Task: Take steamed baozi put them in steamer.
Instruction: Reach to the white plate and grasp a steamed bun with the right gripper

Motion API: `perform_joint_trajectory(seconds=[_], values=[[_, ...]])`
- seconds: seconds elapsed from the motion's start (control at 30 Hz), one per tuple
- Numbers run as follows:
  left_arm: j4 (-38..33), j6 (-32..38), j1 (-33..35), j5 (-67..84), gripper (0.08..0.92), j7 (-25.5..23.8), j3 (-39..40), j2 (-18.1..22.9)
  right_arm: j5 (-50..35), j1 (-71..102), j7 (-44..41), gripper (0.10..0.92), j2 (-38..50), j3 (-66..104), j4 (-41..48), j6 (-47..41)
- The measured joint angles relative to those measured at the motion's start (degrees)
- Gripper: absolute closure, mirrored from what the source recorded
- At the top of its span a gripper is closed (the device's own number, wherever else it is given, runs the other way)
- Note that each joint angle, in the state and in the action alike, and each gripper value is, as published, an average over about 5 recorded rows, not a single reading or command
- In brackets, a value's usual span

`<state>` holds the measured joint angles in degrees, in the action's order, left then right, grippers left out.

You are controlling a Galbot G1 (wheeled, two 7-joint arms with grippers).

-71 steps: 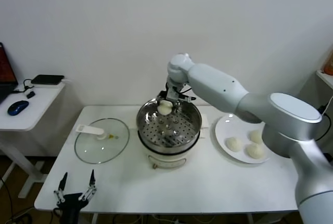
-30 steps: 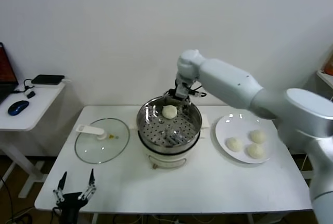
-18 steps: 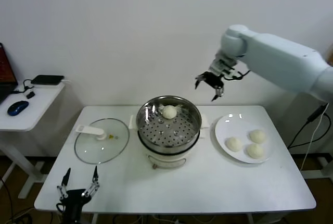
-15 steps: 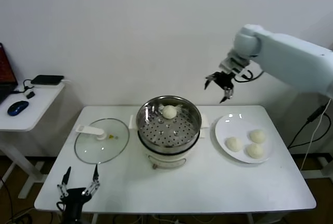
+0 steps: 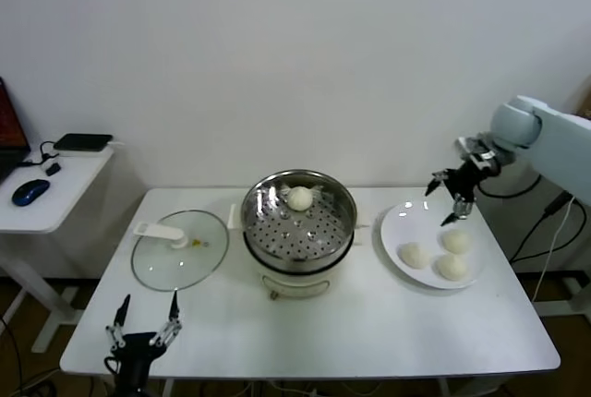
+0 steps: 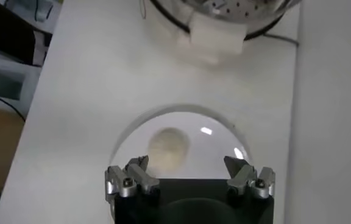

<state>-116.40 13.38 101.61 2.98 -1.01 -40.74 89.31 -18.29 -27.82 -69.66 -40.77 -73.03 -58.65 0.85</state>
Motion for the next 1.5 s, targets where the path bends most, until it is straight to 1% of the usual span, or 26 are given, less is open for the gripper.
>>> perform_joint_trajectory(seconds=[0.6,1.5], values=[[1.5,0.4,0.2,0.8,0.177,0.1,-0.6,-0.2,9.6,14.7,2.0,0.203,-6.6,11.2,9.4,-1.2],[2.4,0.5,-0.3,0.9,0.177,0.1,-0.5,-0.2,17.4,22.4,3.0,0.203,-13.9,20.0,19.8,1.2]])
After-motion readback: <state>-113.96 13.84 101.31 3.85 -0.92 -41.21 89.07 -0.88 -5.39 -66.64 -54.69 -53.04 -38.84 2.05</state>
